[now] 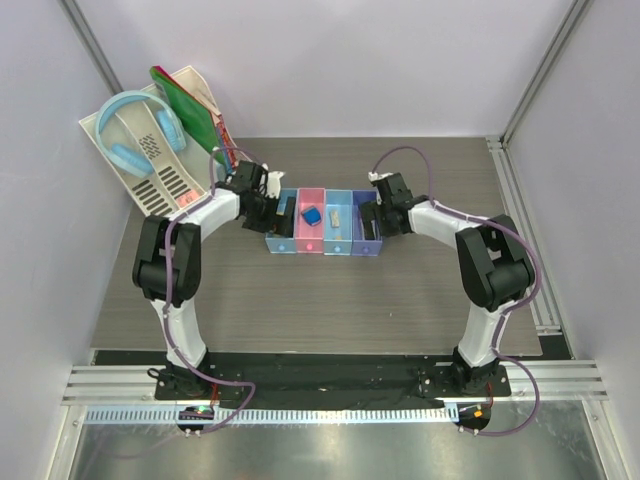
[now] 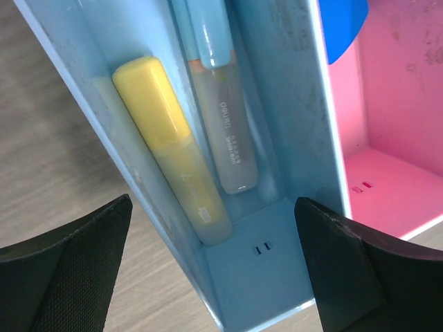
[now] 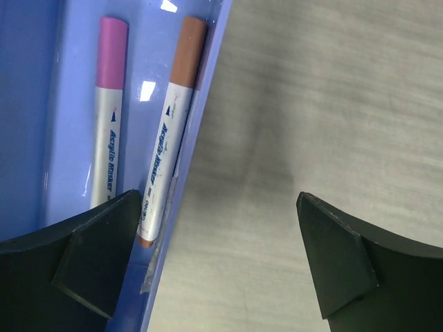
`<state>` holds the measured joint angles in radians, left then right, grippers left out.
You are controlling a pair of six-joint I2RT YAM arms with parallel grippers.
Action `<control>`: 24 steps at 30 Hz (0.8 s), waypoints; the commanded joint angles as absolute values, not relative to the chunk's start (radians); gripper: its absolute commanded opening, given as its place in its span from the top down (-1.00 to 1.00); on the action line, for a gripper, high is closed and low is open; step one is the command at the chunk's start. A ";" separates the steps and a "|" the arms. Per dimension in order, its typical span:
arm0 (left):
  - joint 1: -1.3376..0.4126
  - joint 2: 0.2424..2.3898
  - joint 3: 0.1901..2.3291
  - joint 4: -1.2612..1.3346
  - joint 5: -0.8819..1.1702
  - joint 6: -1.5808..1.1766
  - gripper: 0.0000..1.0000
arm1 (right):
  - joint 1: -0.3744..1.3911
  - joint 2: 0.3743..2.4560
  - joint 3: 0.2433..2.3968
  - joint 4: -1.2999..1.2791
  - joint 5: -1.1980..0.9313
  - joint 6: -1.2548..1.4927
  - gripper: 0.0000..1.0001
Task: Sort the stationery into containers
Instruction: Move the storage box to the center of the board, then reset both arms
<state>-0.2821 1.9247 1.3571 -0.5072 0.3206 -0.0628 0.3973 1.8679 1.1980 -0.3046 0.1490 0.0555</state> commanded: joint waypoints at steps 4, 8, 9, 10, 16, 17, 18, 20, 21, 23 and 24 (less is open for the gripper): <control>-0.298 1.819 1.269 -0.540 0.374 -0.035 -1.00 | 0.400 1.737 1.123 -0.298 0.147 0.064 -0.99; -0.311 1.793 1.258 -0.538 0.371 -0.032 -0.99 | 0.402 1.723 1.114 -0.299 0.138 0.074 -0.99; -0.310 1.790 1.259 -0.540 0.370 -0.032 -1.00 | 0.403 1.720 1.114 -0.299 0.134 0.075 -0.99; -0.310 1.786 1.269 -0.541 0.368 -0.031 -1.00 | 0.403 1.717 1.112 -0.301 0.133 0.075 -0.99; -0.311 1.747 1.331 -0.549 0.373 -0.022 -1.00 | 0.403 1.689 1.117 -0.301 0.149 0.060 -0.99; -0.310 1.734 1.348 -0.557 0.374 -0.018 -1.00 | 0.402 1.681 1.126 -0.301 0.150 0.055 -0.99; -0.310 1.727 1.368 -0.569 0.374 -0.011 -1.00 | 0.403 1.665 1.132 -0.301 0.162 0.049 -1.00; -0.310 1.698 1.419 -0.593 0.365 -0.008 -1.00 | 0.403 1.640 1.150 -0.302 0.173 0.032 -0.99; -0.310 1.684 1.431 -0.601 0.364 -0.005 -1.00 | 0.403 1.609 1.158 -0.305 0.181 0.026 -0.99; -0.310 1.649 1.450 -0.621 0.357 -0.005 -1.00 | 0.403 1.577 1.184 -0.331 0.179 0.005 -0.99; -0.311 1.610 1.453 -0.630 0.354 0.023 -0.99 | 0.403 1.557 1.193 -0.348 0.178 -0.017 -0.99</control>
